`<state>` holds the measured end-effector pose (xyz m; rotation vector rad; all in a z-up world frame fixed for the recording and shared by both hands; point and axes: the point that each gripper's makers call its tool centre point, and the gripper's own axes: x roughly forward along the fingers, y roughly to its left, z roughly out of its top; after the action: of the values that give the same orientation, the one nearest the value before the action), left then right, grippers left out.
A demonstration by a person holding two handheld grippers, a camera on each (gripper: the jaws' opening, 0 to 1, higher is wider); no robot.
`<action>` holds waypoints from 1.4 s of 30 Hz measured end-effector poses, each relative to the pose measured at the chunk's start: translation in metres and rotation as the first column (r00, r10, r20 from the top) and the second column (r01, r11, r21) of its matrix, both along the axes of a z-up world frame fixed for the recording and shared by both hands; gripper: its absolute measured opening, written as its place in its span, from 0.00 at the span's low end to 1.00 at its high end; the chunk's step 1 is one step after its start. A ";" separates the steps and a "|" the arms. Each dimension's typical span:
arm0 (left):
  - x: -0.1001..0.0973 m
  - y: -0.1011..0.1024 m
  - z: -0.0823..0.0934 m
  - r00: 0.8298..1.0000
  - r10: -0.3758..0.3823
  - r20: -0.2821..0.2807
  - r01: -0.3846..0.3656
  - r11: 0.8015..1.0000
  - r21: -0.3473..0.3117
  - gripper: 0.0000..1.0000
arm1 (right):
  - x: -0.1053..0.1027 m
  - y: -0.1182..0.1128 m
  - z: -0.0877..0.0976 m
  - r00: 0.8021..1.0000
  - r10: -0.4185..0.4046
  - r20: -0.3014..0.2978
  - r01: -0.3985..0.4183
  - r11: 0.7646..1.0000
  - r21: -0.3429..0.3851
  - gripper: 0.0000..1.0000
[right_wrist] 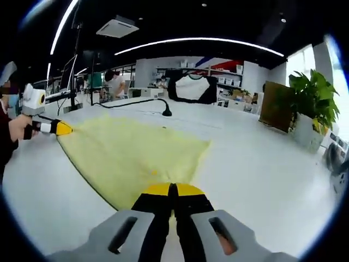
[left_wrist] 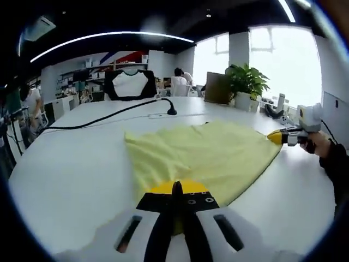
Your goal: Fold the garment on the visible template until the final outline fits inside the template.
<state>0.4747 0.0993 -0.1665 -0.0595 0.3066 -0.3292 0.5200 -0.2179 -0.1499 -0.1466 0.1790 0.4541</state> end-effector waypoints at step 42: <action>-0.196 0.061 0.154 0.942 0.117 0.315 -0.102 0.993 -0.062 0.24 | -0.186 -0.079 0.093 0.972 -0.213 0.102 0.207 0.976 0.063 0.00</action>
<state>0.2788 0.1601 -0.0123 -0.0659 -0.0253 -0.2299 0.3344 -0.2972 -0.0571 -0.0995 0.0747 0.2388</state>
